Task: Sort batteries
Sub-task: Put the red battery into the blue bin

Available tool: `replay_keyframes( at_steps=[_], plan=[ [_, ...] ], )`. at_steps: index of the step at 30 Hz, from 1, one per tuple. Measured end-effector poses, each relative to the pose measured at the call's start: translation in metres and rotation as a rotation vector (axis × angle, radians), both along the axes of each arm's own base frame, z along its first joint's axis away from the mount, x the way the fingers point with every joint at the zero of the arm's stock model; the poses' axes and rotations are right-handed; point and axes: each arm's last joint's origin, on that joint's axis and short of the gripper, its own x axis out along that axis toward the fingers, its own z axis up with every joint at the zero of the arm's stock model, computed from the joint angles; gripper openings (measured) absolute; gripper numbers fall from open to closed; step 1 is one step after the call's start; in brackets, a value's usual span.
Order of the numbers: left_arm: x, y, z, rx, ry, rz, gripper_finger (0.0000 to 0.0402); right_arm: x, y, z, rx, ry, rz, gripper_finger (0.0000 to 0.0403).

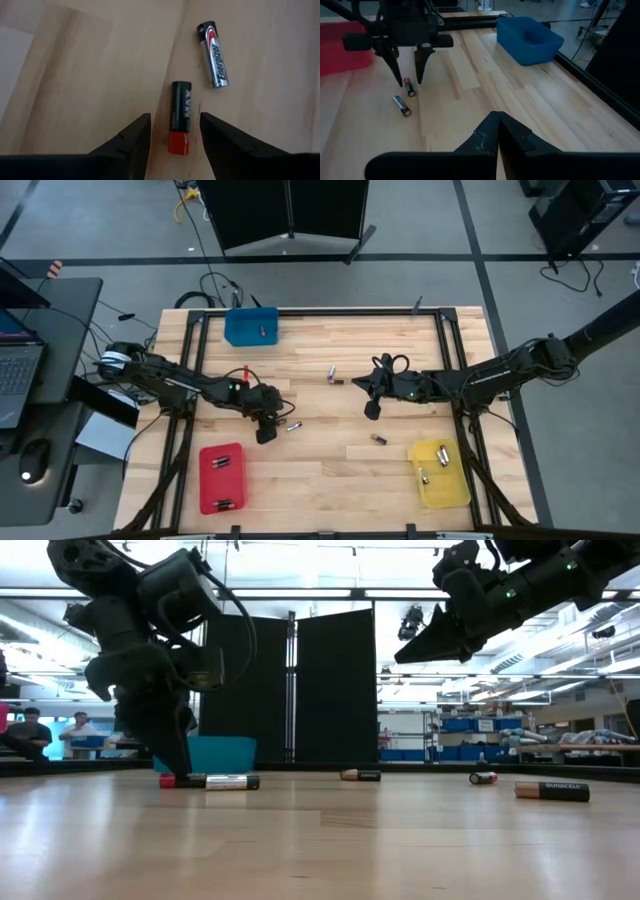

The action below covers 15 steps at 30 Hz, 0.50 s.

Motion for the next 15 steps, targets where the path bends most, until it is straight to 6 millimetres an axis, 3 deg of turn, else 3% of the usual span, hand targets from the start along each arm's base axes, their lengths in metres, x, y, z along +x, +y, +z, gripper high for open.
replay_keyframes(
  at_steps=[7,15],
  plan=[
    [0.0,0.001,-0.005,0.06,0.02,-0.002,0.0171,0.0,0.0,0.0,0.0,0.0,0.0,0.002],
    [0.004,0.002,-0.014,0.196,0.046,-0.076,0.0128,0.0,0.001,0.0,0.005,0.0,0.001,0.002]
  ],
)
